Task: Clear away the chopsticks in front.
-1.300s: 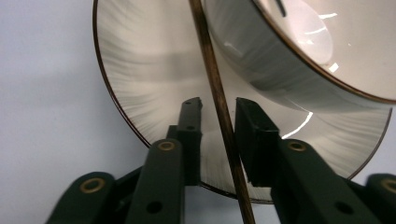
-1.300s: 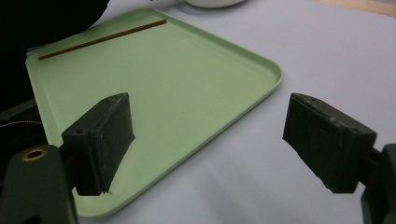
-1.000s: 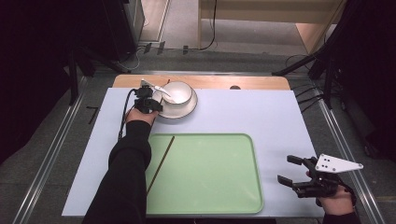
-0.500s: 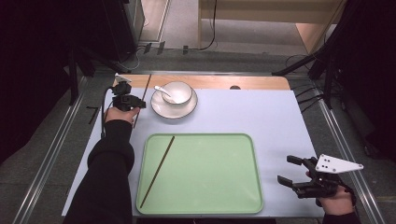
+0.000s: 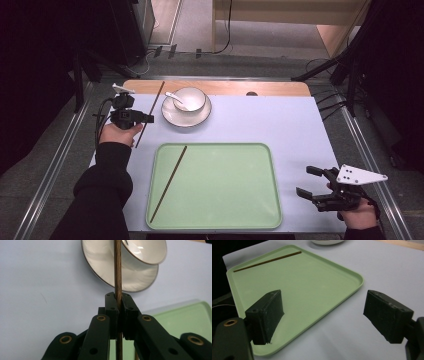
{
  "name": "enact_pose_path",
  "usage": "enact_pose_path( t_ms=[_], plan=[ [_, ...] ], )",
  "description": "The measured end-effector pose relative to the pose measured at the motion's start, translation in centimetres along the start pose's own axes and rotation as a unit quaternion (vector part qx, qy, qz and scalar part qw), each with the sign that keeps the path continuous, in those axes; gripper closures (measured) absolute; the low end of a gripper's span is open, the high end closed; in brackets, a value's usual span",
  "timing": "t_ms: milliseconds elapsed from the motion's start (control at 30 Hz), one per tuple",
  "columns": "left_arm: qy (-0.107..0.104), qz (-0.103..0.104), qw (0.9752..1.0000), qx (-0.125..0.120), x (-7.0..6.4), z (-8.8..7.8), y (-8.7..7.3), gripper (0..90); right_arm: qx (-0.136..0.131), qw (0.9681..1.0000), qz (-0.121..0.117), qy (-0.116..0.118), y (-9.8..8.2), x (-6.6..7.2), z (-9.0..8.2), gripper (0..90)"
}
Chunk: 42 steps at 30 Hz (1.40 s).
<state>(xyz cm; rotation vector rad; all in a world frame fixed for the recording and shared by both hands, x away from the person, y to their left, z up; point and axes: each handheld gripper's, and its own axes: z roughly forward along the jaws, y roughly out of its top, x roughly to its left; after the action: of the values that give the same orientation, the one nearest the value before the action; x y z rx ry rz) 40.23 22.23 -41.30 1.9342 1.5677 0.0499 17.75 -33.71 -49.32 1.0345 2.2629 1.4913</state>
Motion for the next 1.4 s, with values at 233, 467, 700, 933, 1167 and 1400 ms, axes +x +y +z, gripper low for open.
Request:
enact_pose_path(
  t_ms=[233, 467, 700, 933, 1167, 1400],
  plan=[
    [-0.024, 0.025, 0.9994, 0.006, -2.1, 0.1, -2.7, 86.1, 0.002, 1.0, -0.003, 0.0, 0.2, -0.1, 0.3, 16.2],
    [-0.051, 0.027, 0.9983, 0.006, -3.2, 0.4, -5.2, 86.1, 0.002, 1.0, -0.007, 0.006, 0.5, -0.2, 0.8, 16.2],
    [-0.08, 0.021, 0.9964, 0.015, -3.9, 0.3, -7.6, 86.1, 0.004, 0.9998, -0.011, 0.016, 0.8, -0.3, 1.3, 16.3],
    [-0.071, 0.031, 0.9968, 0.02, -4.9, 0.3, -10.0, 86.1, 0.003, 0.9997, -0.018, 0.017, 1.2, -0.4, 1.6, 16.2],
    [-0.068, 0.032, 0.9965, 0.035, -5.9, 1.6, -12.9, 86.1, 0.004, 0.9997, -0.018, 0.019, 1.3, -0.4, 1.8, 16.2],
    [-0.065, 0.025, 0.9956, 0.063, -6.5, 3.1, -15.2, 86.0, 0.002, 0.9995, -0.02, 0.023, 1.4, -0.5, 1.9, 16.2]
  ],
)
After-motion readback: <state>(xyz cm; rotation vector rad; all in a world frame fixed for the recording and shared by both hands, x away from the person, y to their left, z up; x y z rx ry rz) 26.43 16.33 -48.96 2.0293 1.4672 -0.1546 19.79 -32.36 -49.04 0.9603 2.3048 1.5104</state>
